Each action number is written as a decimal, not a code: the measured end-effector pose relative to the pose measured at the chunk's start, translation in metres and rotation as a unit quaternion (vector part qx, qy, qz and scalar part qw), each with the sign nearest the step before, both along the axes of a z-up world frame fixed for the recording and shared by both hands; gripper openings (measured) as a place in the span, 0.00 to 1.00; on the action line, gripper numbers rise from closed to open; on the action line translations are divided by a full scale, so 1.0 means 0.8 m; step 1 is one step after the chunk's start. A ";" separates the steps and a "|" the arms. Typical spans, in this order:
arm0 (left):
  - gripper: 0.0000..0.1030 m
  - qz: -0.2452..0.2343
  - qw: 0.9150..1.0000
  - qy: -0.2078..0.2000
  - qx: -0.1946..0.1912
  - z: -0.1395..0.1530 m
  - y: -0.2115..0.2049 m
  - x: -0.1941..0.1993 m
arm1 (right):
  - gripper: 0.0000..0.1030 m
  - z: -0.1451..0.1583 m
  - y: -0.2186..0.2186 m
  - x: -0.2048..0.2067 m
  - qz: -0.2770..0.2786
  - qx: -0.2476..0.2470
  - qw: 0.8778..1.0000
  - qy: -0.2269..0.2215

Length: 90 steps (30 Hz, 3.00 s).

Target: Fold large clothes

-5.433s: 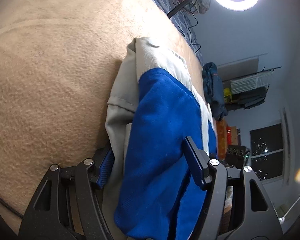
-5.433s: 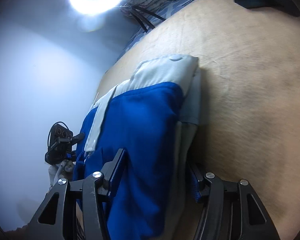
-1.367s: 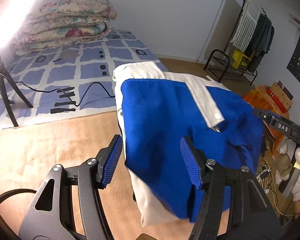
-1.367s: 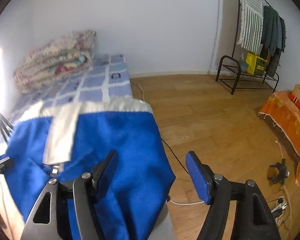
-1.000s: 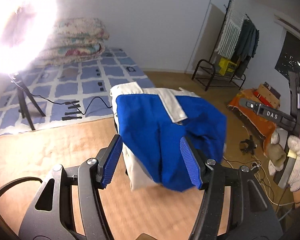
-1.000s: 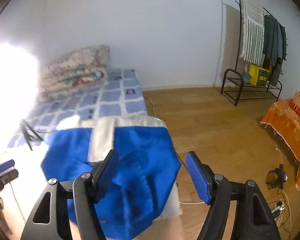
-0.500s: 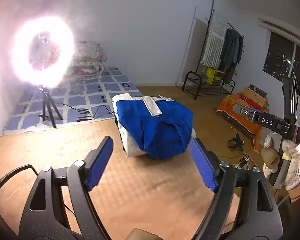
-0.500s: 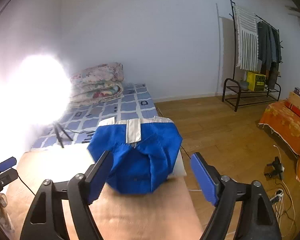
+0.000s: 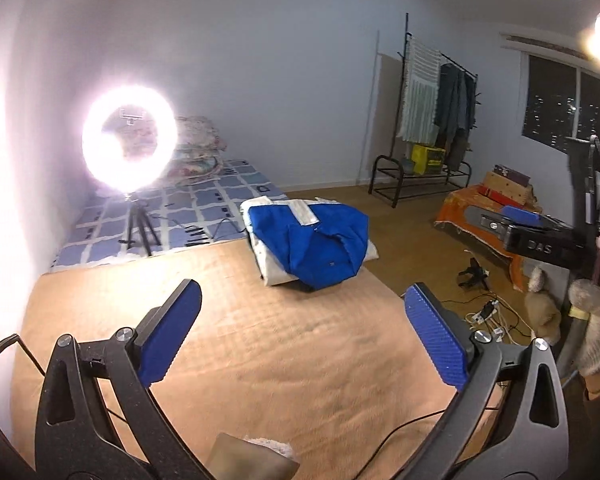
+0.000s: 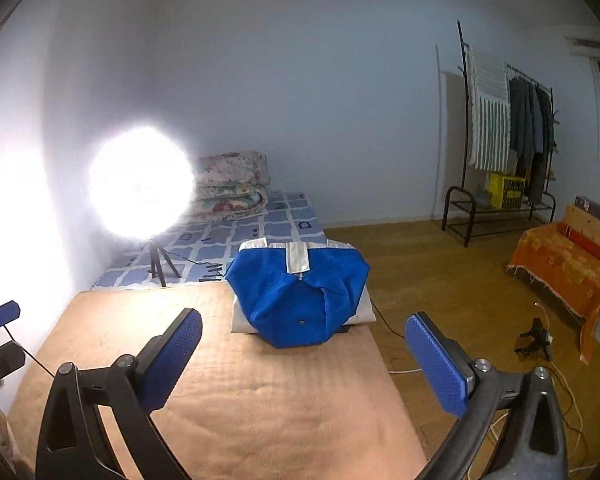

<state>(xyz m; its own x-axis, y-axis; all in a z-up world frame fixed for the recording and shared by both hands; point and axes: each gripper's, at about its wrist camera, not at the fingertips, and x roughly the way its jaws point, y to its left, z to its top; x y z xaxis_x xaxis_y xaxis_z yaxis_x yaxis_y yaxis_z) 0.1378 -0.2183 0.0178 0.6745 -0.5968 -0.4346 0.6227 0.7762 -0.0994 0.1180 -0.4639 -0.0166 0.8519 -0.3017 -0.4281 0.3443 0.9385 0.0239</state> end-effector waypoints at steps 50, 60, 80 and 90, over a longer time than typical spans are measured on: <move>1.00 0.038 0.999 -0.018 0.027 -0.047 0.049 -0.053 | 1.00 -0.056 0.100 -0.082 -0.013 -0.007 1.000 0.017; 1.00 0.040 0.999 -0.021 0.026 -0.046 0.052 -0.052 | 1.00 -0.054 0.106 -0.081 -0.006 -0.015 1.000 0.016; 1.00 0.039 0.999 -0.018 0.024 -0.045 0.051 -0.054 | 1.00 -0.055 0.109 -0.079 0.000 -0.020 1.000 0.019; 1.00 0.044 0.999 -0.024 0.021 -0.043 0.051 -0.056 | 1.00 -0.056 0.107 -0.080 0.005 -0.023 0.999 0.021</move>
<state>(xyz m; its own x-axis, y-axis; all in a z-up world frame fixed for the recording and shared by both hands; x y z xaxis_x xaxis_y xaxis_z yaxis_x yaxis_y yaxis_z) 0.0931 -0.1772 -0.0165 0.7441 -0.5164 -0.4239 0.5553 0.8308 -0.0373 0.0541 -0.3781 -0.0616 0.8366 -0.3136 -0.4493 0.3348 0.9417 -0.0339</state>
